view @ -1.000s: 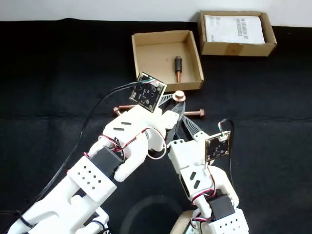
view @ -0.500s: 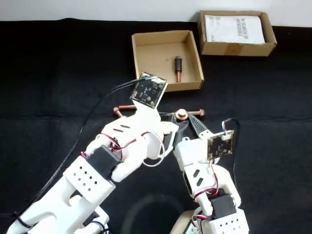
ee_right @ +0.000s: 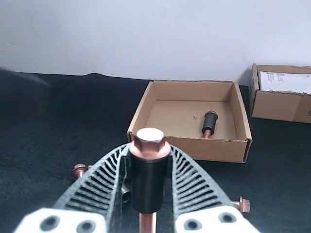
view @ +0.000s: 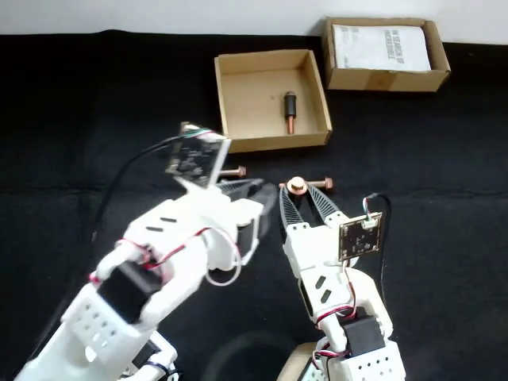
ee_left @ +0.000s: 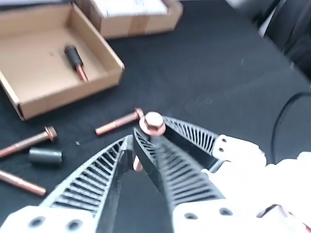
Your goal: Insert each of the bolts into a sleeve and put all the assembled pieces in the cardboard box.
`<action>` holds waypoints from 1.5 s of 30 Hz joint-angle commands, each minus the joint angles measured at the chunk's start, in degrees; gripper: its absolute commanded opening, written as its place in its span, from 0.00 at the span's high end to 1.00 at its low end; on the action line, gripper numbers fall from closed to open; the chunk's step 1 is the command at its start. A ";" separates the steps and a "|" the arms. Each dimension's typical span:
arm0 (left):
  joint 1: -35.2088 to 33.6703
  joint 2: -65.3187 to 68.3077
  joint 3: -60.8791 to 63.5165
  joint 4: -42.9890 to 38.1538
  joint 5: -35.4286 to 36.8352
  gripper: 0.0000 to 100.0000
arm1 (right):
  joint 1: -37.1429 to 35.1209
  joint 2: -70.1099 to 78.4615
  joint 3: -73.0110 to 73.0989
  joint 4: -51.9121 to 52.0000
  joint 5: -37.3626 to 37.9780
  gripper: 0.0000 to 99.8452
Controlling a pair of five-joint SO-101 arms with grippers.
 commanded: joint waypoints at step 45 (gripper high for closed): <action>-49.89 -42.07 53.14 -1.58 0.62 0.99 | 0.75 82.68 -71.87 12.26 -8.18 0.99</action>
